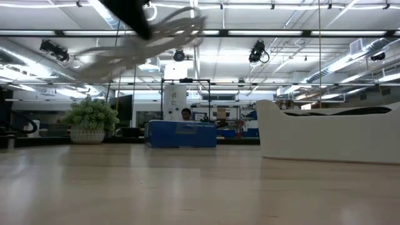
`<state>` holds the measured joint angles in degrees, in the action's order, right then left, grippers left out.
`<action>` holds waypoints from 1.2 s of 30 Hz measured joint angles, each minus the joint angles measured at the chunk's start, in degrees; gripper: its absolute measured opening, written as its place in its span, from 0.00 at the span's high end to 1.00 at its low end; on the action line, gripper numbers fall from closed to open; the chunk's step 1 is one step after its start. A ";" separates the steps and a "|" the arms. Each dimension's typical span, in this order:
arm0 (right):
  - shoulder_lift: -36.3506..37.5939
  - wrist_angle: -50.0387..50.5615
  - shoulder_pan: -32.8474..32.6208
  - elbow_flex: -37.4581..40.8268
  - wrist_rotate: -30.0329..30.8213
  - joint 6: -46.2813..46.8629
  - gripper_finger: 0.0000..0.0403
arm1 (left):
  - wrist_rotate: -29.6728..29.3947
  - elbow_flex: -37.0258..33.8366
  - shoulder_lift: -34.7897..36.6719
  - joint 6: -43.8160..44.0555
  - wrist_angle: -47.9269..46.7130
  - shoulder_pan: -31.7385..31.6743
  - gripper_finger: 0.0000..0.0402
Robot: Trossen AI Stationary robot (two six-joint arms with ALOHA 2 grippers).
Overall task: Pick and place USB-C Cables
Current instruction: Put the white charger cable into the white bin
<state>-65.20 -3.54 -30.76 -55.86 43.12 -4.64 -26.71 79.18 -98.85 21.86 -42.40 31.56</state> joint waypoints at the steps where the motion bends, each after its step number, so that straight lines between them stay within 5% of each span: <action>1: 0.50 0.31 -1.09 0.00 1.12 -0.11 0.58 | -1.47 0.00 0.00 -3.19 1.96 -0.93 0.96; 9: 0.80 1.06 -6.08 0.00 10.28 -2.32 0.58 | -3.08 0.04 -0.57 -27.83 24.91 -8.71 0.95; 14: 0.84 0.99 -8.04 0.00 12.65 -3.87 0.58 | 0.92 0.02 -3.34 -37.33 39.56 -14.14 0.93; 30: 1.50 -2.67 -14.09 0.00 18.95 -11.63 0.58 | 16.23 0.02 -19.71 -42.67 71.70 -26.07 0.91; 36: 1.50 -2.74 -13.86 0.00 18.95 -12.97 0.58 | 15.79 0.02 -23.94 -48.33 72.55 -27.64 0.90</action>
<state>-63.70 -6.27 -44.62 -55.86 62.06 -17.61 -10.92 79.20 -122.79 -26.47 30.16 3.92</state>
